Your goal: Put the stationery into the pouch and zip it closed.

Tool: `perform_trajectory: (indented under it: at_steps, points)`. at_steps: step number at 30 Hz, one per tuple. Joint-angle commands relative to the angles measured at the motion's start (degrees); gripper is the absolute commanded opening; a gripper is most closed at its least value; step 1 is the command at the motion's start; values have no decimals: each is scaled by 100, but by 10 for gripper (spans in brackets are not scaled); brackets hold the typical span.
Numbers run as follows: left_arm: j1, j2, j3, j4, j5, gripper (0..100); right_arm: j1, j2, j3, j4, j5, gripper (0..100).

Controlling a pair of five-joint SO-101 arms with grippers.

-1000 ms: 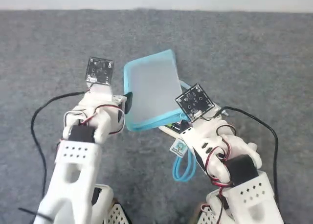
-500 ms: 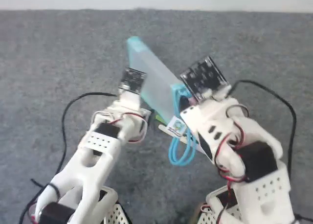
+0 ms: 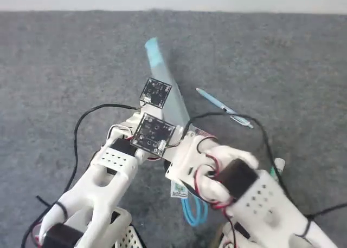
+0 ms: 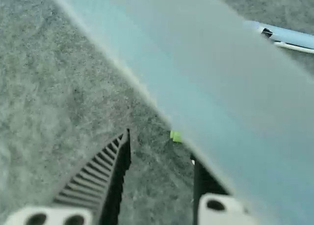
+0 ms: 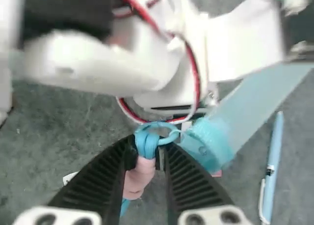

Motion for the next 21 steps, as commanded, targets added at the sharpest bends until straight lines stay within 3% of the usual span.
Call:
perform_trajectory:
  at_steps: [1, 6, 12, 16, 21]
  points:
    - [-290, -97, -127, -44, 105, 188, 295, 75, 703, -857, 97, 6]
    - [-1609, -325, -576, 571, 457, 190, 857, 75, 1108, -1218, 88, 6]
    - [-2576, -1231, -585, 1442, -211, 189, 1174, 101, 1196, -1508, -422, 6]
    - [-2593, -2136, -444, 1916, -440, 190, 1174, 101, 1196, -1508, -598, 6]
    - [-1855, -3358, -22, 2479, -888, 192, 1191, 92, 1169, -1508, -598, 6]
